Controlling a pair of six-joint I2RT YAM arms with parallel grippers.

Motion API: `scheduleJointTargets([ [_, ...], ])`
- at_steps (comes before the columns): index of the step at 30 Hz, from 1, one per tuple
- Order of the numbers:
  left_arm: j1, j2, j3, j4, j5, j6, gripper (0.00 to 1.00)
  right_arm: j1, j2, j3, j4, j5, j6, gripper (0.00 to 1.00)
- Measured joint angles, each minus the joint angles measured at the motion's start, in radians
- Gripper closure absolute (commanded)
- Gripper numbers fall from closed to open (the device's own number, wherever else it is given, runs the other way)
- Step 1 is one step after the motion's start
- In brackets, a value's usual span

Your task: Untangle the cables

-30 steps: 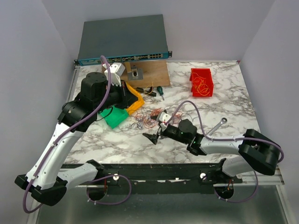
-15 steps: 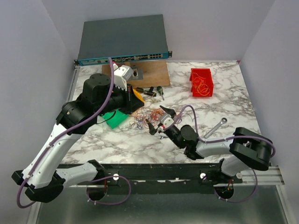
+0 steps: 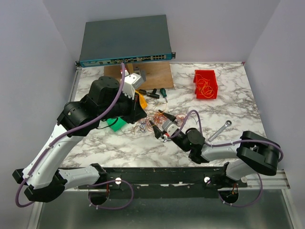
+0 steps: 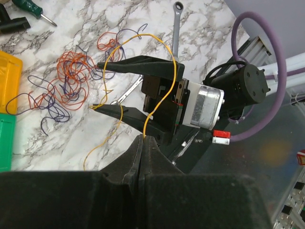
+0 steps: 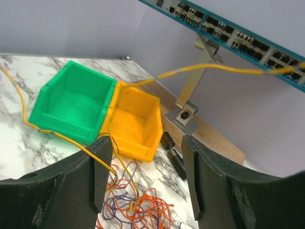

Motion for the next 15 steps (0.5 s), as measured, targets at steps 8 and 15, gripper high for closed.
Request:
scheduleJointTargets([
  [8,-0.008,0.003,0.002,-0.018,0.003,0.014,1.00,0.000,-0.025,0.044,-0.102,-0.109,0.021,0.49],
  [15,-0.008,0.008,0.024,-0.018,0.023,0.024,1.00,0.000,-0.026,0.092,-0.195,-0.169,0.060,0.73],
])
